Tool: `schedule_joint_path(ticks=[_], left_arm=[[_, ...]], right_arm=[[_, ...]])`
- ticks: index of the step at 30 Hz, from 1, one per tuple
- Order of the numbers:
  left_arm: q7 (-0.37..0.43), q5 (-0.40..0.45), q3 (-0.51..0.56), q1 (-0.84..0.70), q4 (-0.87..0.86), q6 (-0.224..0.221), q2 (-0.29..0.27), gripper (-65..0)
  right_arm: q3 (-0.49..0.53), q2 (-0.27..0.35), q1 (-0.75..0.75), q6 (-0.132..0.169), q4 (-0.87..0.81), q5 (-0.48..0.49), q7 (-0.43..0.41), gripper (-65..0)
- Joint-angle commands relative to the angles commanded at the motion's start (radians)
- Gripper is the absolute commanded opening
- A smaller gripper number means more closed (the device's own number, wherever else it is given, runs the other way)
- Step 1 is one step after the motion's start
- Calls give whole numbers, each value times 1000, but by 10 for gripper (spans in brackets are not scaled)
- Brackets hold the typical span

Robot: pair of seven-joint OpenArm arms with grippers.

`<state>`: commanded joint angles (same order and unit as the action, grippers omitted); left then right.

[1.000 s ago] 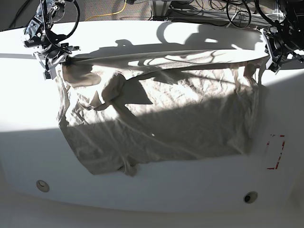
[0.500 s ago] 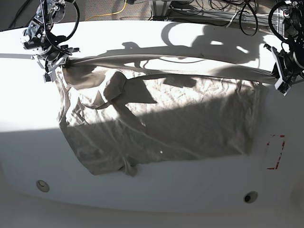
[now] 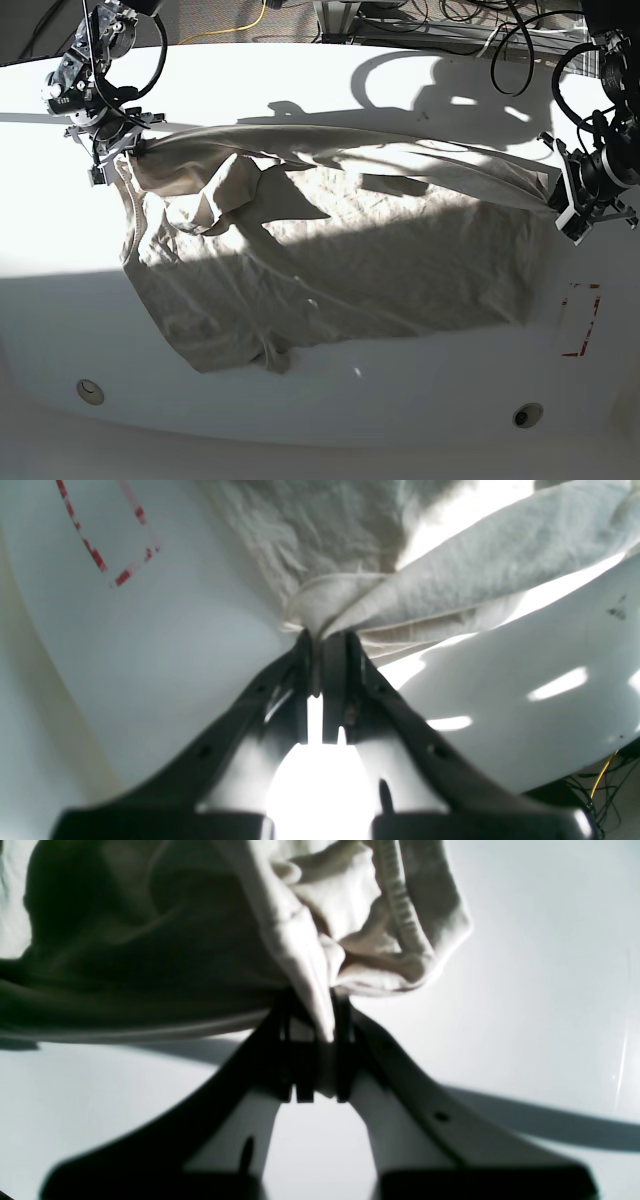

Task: Layout the t-shirt on the table in an organized manner, then fold the t-shirt properly
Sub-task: 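Pull the held edge taut with both grippers, spreading them apart, then shift the left gripper inward along the edge and regrasp the shirt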

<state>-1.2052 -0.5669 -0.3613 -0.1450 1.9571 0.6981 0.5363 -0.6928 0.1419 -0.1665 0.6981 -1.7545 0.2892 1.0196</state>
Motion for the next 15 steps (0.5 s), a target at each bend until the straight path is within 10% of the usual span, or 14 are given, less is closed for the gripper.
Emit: schedule_joint_path(ticks=[15], left_arm=[[3, 112, 0, 83, -192, 0, 0, -646]], right_arm=[[0, 51, 31, 0, 9, -2, -3, -614]])
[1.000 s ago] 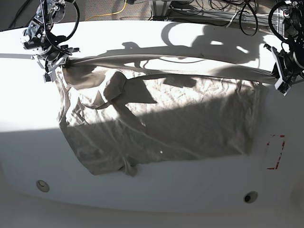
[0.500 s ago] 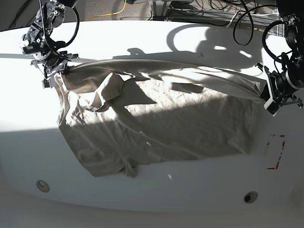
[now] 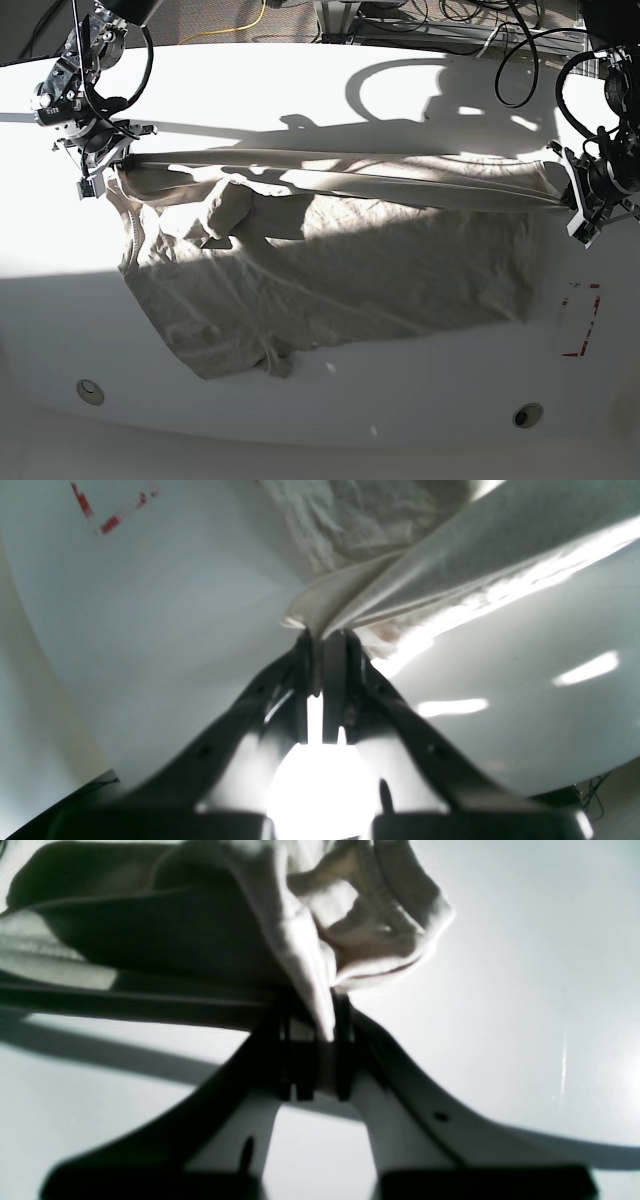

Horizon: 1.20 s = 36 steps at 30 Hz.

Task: Layout the t-shirt on the table in an organized manner, then fold the t-shirt properly
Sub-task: 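Shift the left gripper inward along the edge and regrasp the shirt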

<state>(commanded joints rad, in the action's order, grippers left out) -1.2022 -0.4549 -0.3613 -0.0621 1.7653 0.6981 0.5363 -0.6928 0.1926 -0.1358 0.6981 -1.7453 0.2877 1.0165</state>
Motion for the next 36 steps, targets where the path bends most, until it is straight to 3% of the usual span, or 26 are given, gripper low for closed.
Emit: schedule_joint_path(ticks=[14, 23, 25, 28, 29, 32, 36], left_arm=[[6, 0, 117, 120, -143, 0, -3, -644], [100, -2, 210, 167, -249, 0, -11, -633], [100, -2, 210, 167, -269, 0, -11, -578], [103, -2, 212, 169, -285, 0, -11, -438], [104, -2, 212, 169, -287, 0, -9, -354], [114, 18, 210, 169, -284, 0, -9, -215], [115, 64, 210, 173, -287, 0, -9, -207]], right_arm=[[14, 37, 41, 0, 74, -2, 0, -614], [26, 43, 69, 0, 121, -2, -2, -606], [23, 44, 72, 0, 127, -2, -2, -566], [20, 44, 72, 0, 124, -2, -3, -457], [20, 44, 72, 0, 120, -2, -3, -376], [18, 44, 72, 0, 106, -2, -3, -205], [18, 44, 66, 0, 66, -2, -3, -81]])
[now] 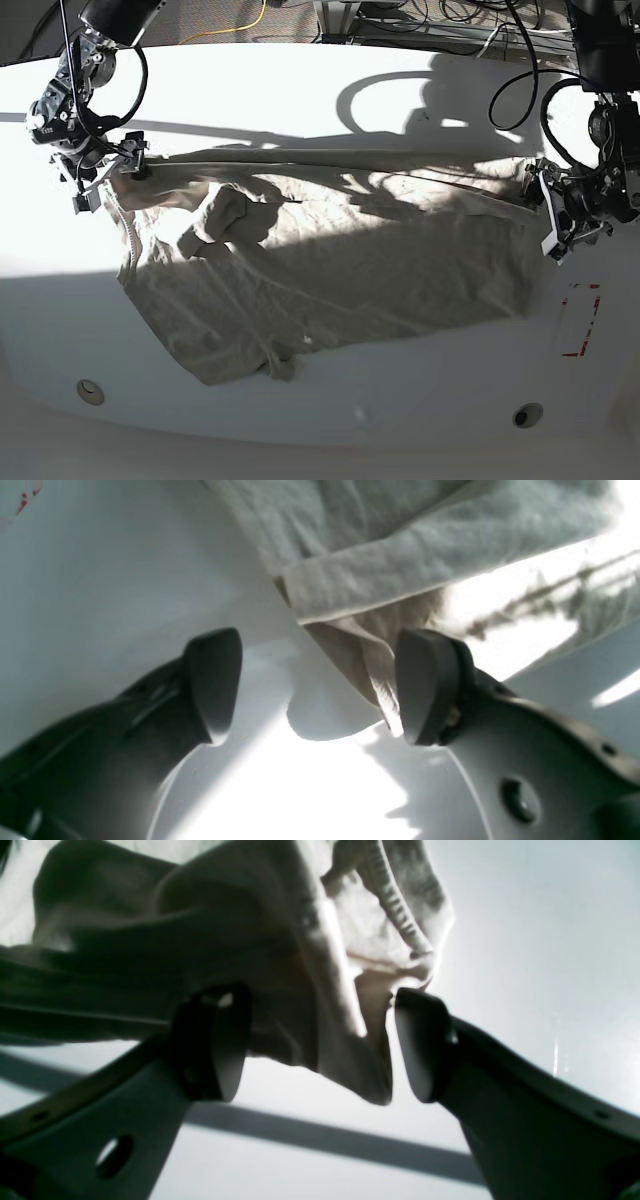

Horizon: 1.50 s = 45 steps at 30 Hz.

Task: Layout the t-shirt on the table in an organized manner, then fold the t-shirt properly
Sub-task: 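Shift the left gripper inward along the edge and regrasp the shirt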

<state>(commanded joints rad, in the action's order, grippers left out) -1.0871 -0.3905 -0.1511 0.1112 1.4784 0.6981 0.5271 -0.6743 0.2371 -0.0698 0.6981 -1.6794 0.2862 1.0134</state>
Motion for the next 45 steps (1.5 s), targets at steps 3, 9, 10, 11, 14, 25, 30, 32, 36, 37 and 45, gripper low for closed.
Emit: schedule_joint_path(ticks=[3, 9, 10, 11, 14, 25, 30, 32, 36, 37, 45], left_arm=[[0, 14, -5, 18, 2, 0, 0, -212], [-5, -17, -104, 25, 21, 0, 32, -212], [-5, -32, -130, 23, 31, 0, 32, -212], [-5, -60, -160, 20, 43, 0, 34, -212], [-28, -106, -209, -8, 78, 0, 35, -215], [-34, -215, -287, -199, 199, 0, 14, -215], [-32, -206, -299, -253, 235, 0, -37, -217], [-29, -192, -299, -267, 239, 0, -52, -217], [28, -138, -299, -279, 238, 0, -98, -217], [35, -124, -299, -279, 236, 0, -109, -217], [43, 26, -296, -270, 233, 0, -203, -217]], right_arm=[[-14, 0, -5, 0, -48, 0, 0, -68], [-44, -8, -41, 0, -166, 6, 5, -65], [-44, -8, -43, 0, -180, 8, 6, -65], [-44, -9, -46, 0, -190, 6, 6, -65], [-44, -11, -46, 0, -175, 3, 6, -65], [-43, -3, -3, 0, 34, 3, -28, -65], [-43, 14, 6, 0, 137, 3, -83, -65], [-40, 21, 8, 0, 173, 8, -100, -67], [-12, 28, 40, 0, 241, 8, -107, -68], [-11, 28, 43, 0, 250, 8, -107, -68], [-8, 20, 48, 0, 270, 8, -109, -68]])
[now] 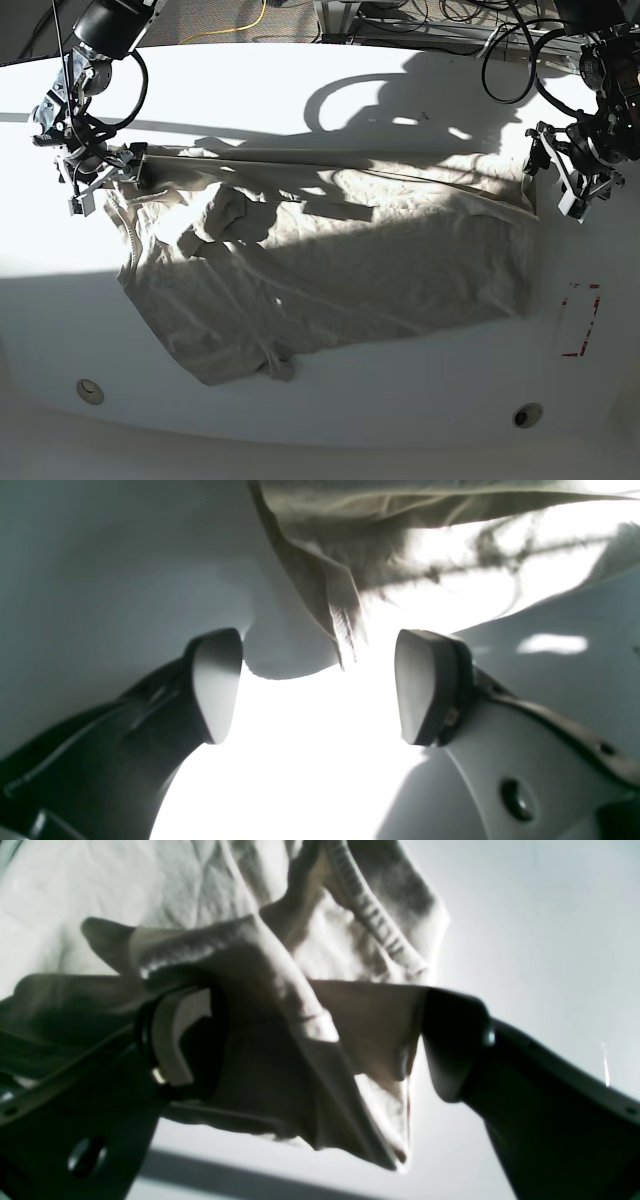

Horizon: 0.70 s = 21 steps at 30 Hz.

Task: Layout the t-shirt on the table in an organized manner, then fold the t-shirt properly
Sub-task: 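Shift the left gripper inward along the edge and regrasp the shirt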

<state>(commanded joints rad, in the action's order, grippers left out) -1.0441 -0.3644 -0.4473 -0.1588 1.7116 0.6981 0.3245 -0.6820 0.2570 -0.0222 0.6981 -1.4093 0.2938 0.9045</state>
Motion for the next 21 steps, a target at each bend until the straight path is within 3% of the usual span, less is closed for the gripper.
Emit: schedule_joint_path(ticks=[6, 12, 16, 21], left_arm=[[2, 74, 5, 21, -11, 0, -58, -217], [8, 153, 18, 64, -101, 0, -66, -217], [83, 176, 20, 77, -157, 0, -66, -217], [104, 196, 20, 81, -203, 0, -66, -233]], right_arm=[[2, -2, 0, 0, -3, 0, 0, -68], [2, -3, 0, 0, -3, 2, 0, -68], [2, -2, 0, 0, -3, 2, 0, -68], [2, -2, 0, 0, -3, 2, 0, -68]])
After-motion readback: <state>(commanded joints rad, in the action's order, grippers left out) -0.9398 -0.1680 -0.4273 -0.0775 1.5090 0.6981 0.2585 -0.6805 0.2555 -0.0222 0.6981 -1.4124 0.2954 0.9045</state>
